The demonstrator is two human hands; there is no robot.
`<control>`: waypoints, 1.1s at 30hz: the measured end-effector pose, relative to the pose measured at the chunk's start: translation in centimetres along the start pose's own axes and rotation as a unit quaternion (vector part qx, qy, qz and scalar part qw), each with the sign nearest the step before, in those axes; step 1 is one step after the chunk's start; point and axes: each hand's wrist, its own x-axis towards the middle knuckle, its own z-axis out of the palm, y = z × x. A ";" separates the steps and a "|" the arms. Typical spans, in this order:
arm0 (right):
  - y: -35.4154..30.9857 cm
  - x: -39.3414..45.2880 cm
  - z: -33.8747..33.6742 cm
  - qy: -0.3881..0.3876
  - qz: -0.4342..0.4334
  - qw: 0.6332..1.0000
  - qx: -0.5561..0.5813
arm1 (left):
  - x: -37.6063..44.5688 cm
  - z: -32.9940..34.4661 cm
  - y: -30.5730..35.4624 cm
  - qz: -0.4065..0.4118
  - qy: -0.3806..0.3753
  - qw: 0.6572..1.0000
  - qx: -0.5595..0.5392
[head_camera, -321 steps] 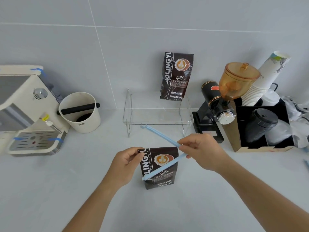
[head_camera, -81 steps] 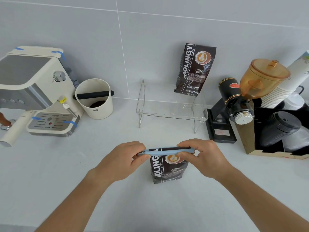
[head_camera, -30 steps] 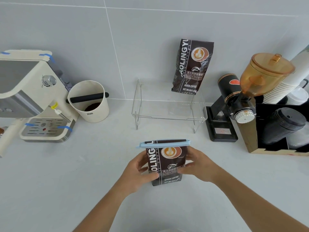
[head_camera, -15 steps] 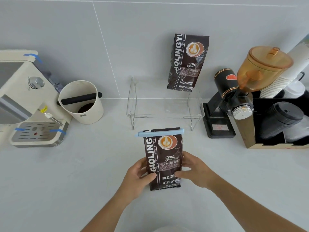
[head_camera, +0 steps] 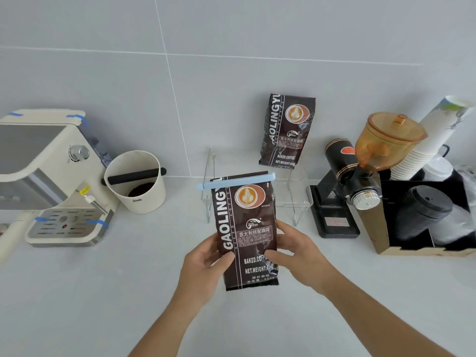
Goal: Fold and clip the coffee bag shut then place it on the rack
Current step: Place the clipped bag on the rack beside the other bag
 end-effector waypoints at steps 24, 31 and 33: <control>-12.5 7.4 -2.0 0.089 -0.155 0.984 -0.009 | 8.9 -1.2 12.8 0.136 0.016 0.990 0.015; -13.2 11.8 -2.4 0.094 -0.154 0.982 -0.058 | 13.3 -1.6 13.6 0.163 0.035 0.981 0.096; -12.8 12.9 -2.4 0.100 -0.146 0.982 -0.072 | 14.5 -1.6 13.6 0.154 0.025 0.983 0.100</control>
